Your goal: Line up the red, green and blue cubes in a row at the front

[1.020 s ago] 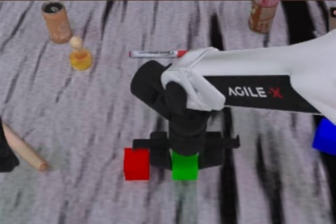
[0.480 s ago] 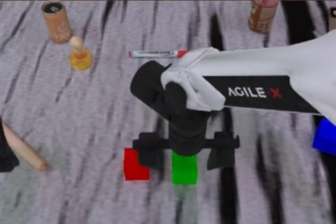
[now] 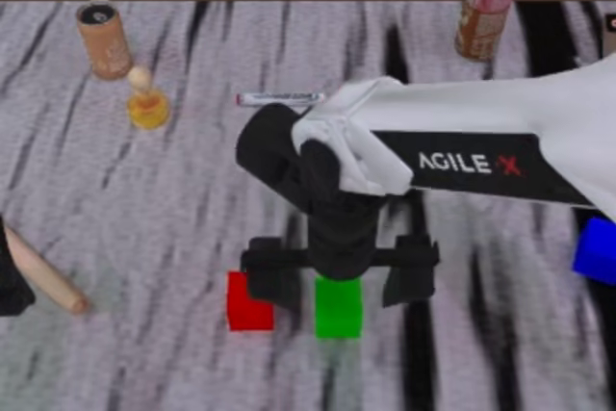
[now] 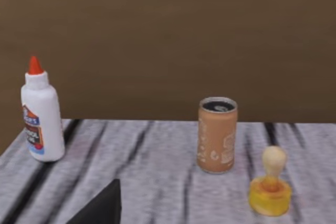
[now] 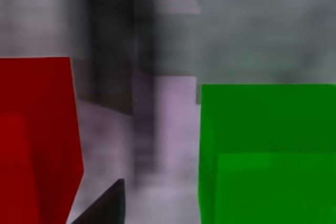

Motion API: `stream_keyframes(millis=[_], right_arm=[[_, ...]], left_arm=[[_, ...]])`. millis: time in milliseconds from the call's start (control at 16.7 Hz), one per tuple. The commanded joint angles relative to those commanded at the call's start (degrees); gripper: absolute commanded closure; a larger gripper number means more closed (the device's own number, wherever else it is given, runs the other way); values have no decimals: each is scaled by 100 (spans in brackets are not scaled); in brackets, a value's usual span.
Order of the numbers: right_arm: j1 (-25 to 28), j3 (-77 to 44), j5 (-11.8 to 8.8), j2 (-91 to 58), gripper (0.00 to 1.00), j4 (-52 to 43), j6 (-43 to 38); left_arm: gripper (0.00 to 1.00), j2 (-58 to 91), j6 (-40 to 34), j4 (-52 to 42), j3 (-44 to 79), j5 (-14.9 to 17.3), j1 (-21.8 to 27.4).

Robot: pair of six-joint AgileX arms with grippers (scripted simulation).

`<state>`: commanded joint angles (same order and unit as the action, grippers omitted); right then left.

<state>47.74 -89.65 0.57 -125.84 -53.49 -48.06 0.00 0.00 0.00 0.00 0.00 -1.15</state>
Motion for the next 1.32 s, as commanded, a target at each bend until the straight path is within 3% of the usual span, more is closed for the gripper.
stream_keyframes(millis=[360,780,1020,1320], right_arm=[[31,-661,-6,400,0,-1089,4],[-66,-656,-4,412,0,-1102,183],[-463,-523,1,460,0,-1048,1253],[-1360,-81,-15,656,0,-911,3581]], left_arm=[[0,0,0,0,0,0,0],[0,0,0,0,0,0,0],[0,0,0,0,0,0,0],[0,0,0,0,0,0,0]])
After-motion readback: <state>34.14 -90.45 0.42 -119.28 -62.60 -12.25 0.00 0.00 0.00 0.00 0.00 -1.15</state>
